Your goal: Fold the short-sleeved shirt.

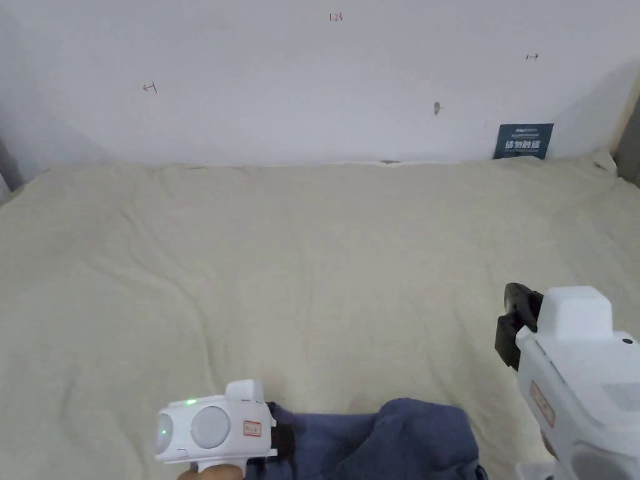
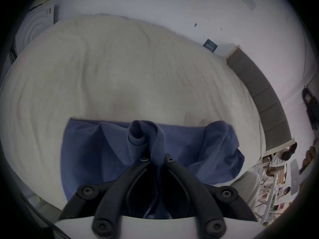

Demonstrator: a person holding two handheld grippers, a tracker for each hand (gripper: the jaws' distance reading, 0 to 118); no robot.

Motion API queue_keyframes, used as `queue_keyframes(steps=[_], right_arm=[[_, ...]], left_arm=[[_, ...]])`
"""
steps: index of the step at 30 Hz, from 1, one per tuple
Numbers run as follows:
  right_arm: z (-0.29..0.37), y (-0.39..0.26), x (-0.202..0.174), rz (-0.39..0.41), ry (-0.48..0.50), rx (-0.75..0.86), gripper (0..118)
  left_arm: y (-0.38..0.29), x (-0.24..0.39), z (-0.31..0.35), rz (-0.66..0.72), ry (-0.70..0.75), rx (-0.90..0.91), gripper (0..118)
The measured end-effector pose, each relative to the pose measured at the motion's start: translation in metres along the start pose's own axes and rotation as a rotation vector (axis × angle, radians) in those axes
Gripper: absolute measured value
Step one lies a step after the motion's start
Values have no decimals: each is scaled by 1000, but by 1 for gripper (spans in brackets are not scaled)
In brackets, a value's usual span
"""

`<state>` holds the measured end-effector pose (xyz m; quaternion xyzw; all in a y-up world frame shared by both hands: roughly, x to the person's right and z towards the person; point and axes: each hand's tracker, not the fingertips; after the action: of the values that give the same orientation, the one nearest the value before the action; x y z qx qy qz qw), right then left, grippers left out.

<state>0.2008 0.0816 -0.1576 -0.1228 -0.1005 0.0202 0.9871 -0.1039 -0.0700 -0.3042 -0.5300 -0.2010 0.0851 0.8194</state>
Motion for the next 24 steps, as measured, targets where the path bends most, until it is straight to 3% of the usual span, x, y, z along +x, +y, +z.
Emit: queue_keyframes(steps=[2, 3, 4, 5, 6, 7, 8, 14, 16, 19, 20, 21, 23, 24], right_arm=[[3, 1, 0, 5, -5, -3, 2], [4, 1, 1, 5, -9, -4, 2], [5, 1, 2, 4, -11, -4, 2], [6, 2, 2, 4, -13, -5, 2], [7, 2, 2, 5, -15, -7, 2], [7, 2, 2, 5, -17, -8, 2], [8, 3, 2, 4, -19, -9, 2], [10, 6, 0, -3, -17, -7, 2], [12, 8, -2, 0, -11, -4, 2], [12, 10, -4, 5, -3, 2, 2], [12, 10, -4, 6, 0, 4, 2], [11, 10, -3, 5, 2, 5, 2], [11, 10, -3, 5, 4, 7, 2], [11, 11, -4, 6, 5, 8, 2]], left_arm=[[-4, 5, -12, -22, 38, -17, 15], [-6, 4, -14, -25, 33, -15, 26], [-6, 5, -15, -24, 26, -20, 47], [-6, 7, -14, -18, 11, -27, 80], [-7, 9, -12, -18, 1, -27, 100], [-7, 10, -6, -25, -9, -24, 113], [-7, 12, -1, -39, -16, -7, 116], [-6, 8, 48, -78, 13, 187, 114], [-8, 1, 66, -79, 46, 273, 109], [-11, -13, 82, -68, 127, 366, 79], [-14, -18, 85, -58, 157, 393, 57], [-16, -22, 85, -58, 178, 407, 43], [-21, -31, 82, -72, 193, 427, 36], [-23, -35, 79, -81, 193, 418, 15]])
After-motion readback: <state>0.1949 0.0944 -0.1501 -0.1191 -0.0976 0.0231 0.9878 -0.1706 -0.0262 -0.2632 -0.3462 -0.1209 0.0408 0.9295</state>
